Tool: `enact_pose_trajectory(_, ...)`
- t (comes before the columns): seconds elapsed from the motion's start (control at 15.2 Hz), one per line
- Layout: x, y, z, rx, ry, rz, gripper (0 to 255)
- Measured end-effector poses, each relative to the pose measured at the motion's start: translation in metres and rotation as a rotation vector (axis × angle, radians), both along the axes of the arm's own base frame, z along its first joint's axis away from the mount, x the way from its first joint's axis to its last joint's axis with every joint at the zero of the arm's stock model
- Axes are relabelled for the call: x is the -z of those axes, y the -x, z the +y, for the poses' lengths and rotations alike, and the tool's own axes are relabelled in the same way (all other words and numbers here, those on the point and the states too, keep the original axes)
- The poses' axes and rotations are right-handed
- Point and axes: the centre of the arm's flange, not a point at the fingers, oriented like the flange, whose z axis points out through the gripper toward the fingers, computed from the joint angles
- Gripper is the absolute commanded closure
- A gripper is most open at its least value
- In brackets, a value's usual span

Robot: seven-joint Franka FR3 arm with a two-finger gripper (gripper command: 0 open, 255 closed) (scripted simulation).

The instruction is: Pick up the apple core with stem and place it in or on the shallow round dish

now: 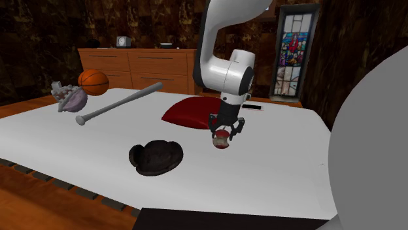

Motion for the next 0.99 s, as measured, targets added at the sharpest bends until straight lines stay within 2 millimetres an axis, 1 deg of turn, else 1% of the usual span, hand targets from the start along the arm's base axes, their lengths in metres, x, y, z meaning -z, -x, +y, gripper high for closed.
enact_pose_trajectory(0.99, -0.081, 0.0, 0.0, 0.0, 0.0, 0.0, 255)
